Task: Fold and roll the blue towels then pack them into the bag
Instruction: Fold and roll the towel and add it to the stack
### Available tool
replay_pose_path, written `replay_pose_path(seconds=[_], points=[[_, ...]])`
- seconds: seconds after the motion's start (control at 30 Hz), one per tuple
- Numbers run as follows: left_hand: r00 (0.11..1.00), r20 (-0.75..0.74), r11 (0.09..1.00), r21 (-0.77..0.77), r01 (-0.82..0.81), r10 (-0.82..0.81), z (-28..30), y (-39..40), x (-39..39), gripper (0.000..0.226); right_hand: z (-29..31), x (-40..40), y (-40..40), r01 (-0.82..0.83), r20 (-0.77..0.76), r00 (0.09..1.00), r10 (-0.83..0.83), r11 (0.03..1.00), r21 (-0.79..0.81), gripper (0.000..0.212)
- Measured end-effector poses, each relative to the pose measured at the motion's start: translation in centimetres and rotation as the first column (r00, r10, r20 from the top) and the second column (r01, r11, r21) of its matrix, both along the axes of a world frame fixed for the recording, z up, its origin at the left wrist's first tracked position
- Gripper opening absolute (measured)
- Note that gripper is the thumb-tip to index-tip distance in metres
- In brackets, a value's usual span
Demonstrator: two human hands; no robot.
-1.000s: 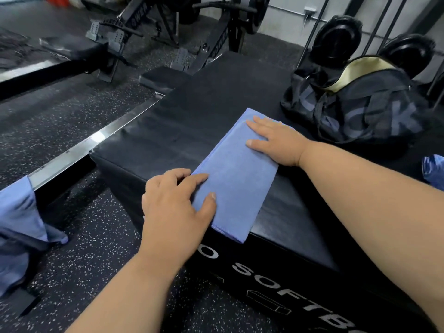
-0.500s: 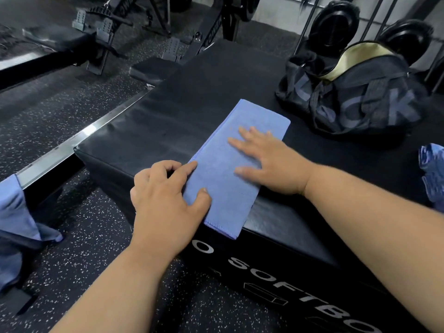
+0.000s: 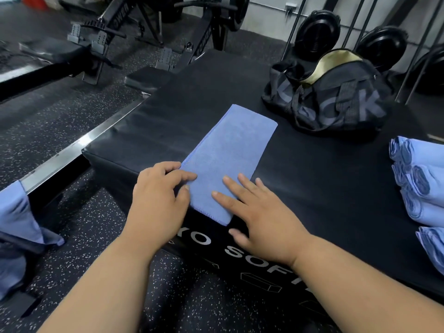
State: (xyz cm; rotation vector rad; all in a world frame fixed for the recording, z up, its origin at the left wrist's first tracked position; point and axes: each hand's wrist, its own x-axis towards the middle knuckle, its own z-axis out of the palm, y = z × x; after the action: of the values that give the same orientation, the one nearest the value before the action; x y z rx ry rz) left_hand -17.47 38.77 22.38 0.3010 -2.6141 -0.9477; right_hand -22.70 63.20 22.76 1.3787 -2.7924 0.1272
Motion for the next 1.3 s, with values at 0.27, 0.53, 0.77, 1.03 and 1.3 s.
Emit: replay_pose_path(seconds=[0.27,0.53,0.77,1.03,1.3], points=[[0.962,0.179,0.976,-0.033,0.216,-0.207,0.7,-2.9,1.2,0.067,-1.2,0.6,-0.7,0.074,-0.075,0.994,-0.081,0.993,-0.095,0.06],[0.994,0.038,0.985,-0.131,0.11,-0.106,0.1,-2.6,0.5,0.066,-1.5,0.6,-0.6,0.062,-0.112,0.99,-0.08,0.985,-0.159,0.047],[0.983,0.008,0.978,-0.092,0.185,-0.185,0.2,-2.3,1.1,0.058,-0.4,1.1,0.1,0.134,0.119,0.988,-0.096,0.916,-0.379,0.036],[0.939,-0.09,0.937,-0.144,0.317,-0.331,0.4,0.9,1.9,0.034,2.1,2.9,2.8,0.457,0.526,0.838,-0.145,0.714,-0.53,0.029],[0.932,-0.023,0.923,0.133,0.36,-0.361,3.1,2.8,3.4,0.009,2.8,3.8,5.2,0.543,0.589,0.797,-0.134,0.586,-0.601,0.027]])
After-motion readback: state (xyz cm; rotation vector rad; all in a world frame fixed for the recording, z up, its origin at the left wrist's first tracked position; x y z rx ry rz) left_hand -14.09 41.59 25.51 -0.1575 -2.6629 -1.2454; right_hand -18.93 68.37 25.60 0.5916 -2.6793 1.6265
